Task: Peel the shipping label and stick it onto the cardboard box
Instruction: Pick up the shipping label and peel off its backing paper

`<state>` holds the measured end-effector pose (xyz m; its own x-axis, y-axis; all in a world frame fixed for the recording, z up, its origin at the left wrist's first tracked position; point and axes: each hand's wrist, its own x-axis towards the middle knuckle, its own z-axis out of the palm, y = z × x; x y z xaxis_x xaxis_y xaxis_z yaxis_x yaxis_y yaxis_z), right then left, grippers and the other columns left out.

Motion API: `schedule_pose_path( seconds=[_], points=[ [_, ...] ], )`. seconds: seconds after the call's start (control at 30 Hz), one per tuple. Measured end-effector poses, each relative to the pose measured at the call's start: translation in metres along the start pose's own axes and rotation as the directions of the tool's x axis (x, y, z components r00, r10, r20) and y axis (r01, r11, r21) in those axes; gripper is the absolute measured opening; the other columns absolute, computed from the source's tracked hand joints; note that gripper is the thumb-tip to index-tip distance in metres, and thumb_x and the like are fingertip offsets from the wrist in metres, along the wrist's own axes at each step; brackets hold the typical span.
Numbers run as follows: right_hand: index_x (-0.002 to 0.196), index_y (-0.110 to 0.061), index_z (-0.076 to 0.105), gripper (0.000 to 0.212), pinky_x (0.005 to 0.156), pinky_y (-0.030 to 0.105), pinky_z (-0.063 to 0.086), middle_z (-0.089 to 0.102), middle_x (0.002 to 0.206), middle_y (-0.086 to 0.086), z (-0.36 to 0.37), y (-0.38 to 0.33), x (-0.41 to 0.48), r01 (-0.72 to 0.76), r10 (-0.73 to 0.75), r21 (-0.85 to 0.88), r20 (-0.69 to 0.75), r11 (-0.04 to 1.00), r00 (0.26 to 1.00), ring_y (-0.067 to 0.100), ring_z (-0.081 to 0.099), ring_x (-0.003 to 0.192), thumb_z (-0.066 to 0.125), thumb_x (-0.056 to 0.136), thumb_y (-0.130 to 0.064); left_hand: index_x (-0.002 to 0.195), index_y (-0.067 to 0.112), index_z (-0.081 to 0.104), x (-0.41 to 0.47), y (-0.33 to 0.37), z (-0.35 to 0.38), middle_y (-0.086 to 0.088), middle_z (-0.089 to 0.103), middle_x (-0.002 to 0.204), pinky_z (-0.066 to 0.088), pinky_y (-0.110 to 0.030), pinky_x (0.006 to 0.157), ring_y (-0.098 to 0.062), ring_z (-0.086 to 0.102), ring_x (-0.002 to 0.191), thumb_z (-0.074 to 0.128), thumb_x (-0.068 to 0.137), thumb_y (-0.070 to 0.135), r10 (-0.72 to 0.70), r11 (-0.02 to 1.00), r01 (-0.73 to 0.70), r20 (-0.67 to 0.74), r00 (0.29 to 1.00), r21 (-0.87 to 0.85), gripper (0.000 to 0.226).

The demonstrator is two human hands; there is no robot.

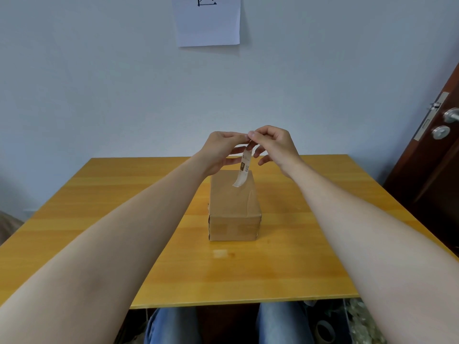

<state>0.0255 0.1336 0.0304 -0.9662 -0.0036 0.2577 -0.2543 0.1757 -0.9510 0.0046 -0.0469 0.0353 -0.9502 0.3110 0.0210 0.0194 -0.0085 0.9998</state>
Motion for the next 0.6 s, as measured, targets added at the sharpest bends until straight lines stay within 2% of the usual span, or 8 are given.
schedule_pose_path(
  seconds=[0.17, 0.27, 0.37, 0.6],
  points=[
    [0.099, -0.006, 0.074, 0.023, 0.052, 0.031, 0.055, 0.081, 0.085, 0.005, 0.0002, 0.0003, 0.0004, -0.022, 0.022, -0.005, -0.008, 1.0, 1.0, 0.018, 0.068, 0.066, 0.073, 0.098, -0.028, 0.11, 0.008, 0.082, 0.0016, -0.0006, 0.0014, -0.002, 0.081, 0.111, 0.06, -0.04, 0.09, -0.02, 0.073, 0.111, 0.077, 0.092, 0.027, -0.002, 0.998, 0.004, -0.04, 0.999, 0.057, 0.027],
    [0.102, -0.001, 0.074, 0.026, 0.05, 0.029, 0.053, 0.081, 0.085, 0.005, 0.0004, -0.0009, -0.0003, -0.041, 0.041, -0.016, -0.029, 0.999, 0.999, 0.018, 0.067, 0.064, 0.07, 0.099, -0.026, 0.107, 0.009, 0.083, 0.0029, -0.0019, 0.0012, -0.002, 0.081, 0.11, 0.062, -0.036, 0.086, -0.017, 0.073, 0.108, 0.078, 0.09, 0.029, 0.005, 0.997, 0.002, -0.081, 0.997, 0.079, 0.026],
    [0.098, -0.004, 0.075, 0.021, 0.049, 0.028, 0.051, 0.081, 0.081, 0.003, 0.0007, -0.0008, -0.0004, -0.058, 0.057, -0.026, -0.049, 0.998, 0.997, 0.018, 0.066, 0.063, 0.067, 0.098, -0.023, 0.105, 0.01, 0.083, 0.004, -0.0022, 0.0011, -0.002, 0.08, 0.108, 0.062, -0.033, 0.081, -0.015, 0.074, 0.101, 0.078, 0.09, 0.028, 0.019, 0.996, -0.006, -0.147, 0.989, 0.087, 0.024],
    [0.092, -0.011, 0.076, 0.016, 0.05, 0.027, 0.052, 0.08, 0.08, 0.003, 0.0027, 0.0006, -0.0001, -0.079, 0.076, -0.037, -0.078, 0.996, 0.994, 0.018, 0.065, 0.059, 0.065, 0.098, -0.022, 0.107, 0.013, 0.082, 0.002, -0.0015, 0.0011, 0.0, 0.078, 0.111, 0.059, -0.029, 0.071, -0.015, 0.072, 0.1, 0.077, 0.091, 0.03, 0.021, 0.993, 0.004, -0.21, 0.977, 0.118, 0.024]
  ],
)
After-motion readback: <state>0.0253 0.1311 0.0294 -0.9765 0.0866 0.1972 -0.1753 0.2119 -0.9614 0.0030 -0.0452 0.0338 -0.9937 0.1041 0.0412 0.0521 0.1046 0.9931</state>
